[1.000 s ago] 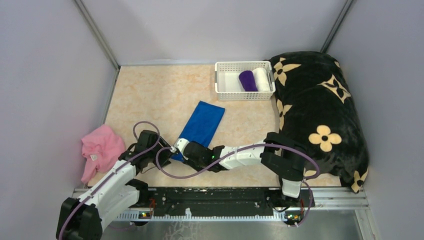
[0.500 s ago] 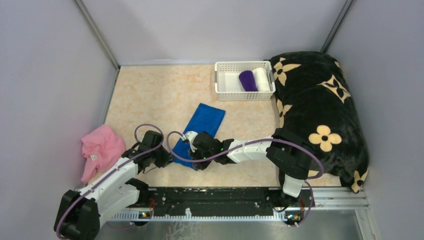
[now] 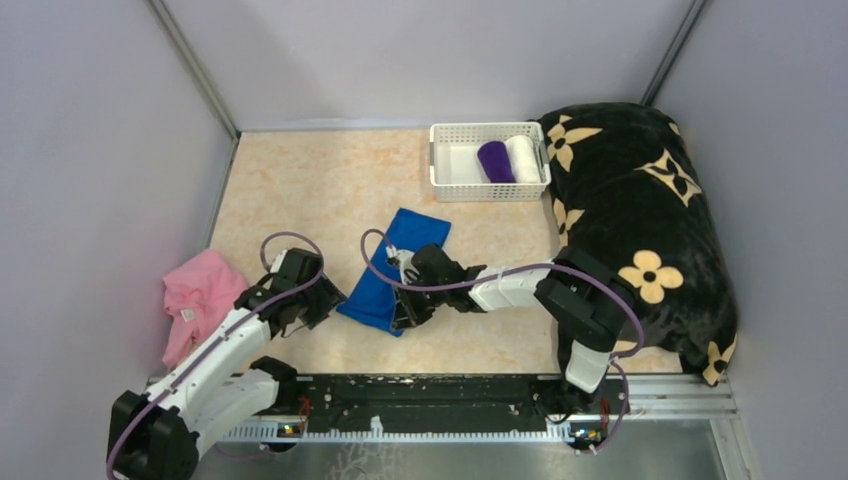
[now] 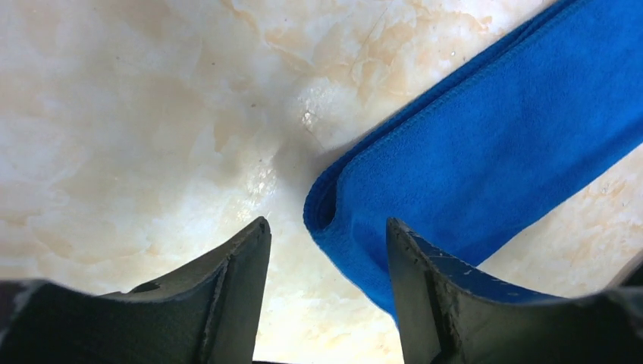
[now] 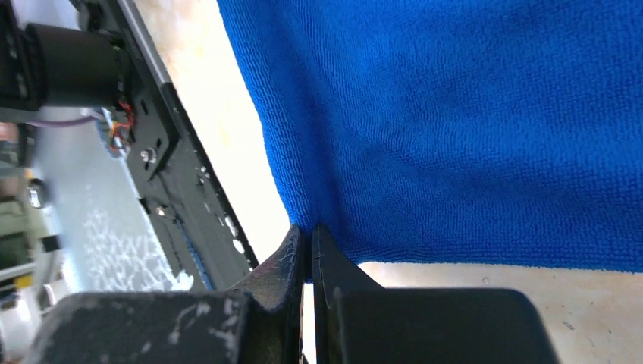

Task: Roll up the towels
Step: Roll the towel at the center of the board.

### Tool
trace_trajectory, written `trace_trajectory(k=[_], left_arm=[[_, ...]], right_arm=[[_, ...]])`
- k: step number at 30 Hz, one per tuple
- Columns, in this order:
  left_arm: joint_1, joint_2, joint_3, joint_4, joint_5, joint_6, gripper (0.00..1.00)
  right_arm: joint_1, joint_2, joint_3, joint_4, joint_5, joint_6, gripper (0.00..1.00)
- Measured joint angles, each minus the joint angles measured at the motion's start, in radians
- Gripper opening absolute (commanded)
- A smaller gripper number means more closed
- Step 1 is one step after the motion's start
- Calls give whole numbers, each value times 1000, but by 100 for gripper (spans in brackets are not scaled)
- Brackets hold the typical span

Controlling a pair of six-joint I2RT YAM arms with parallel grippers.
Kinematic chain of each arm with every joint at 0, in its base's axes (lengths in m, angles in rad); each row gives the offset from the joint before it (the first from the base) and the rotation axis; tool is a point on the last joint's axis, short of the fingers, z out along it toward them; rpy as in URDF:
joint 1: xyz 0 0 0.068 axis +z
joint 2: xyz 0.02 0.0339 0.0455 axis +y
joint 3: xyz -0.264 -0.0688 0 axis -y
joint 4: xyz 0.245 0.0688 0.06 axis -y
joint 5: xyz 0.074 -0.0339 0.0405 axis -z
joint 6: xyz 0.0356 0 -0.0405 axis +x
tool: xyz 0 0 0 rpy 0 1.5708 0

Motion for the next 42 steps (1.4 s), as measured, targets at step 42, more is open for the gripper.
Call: trace_trajectory(k=[42], left_arm=[[0, 124, -85, 195, 145, 57, 47]], right_arm=[[-142, 99, 101, -151, -106, 2, 22]])
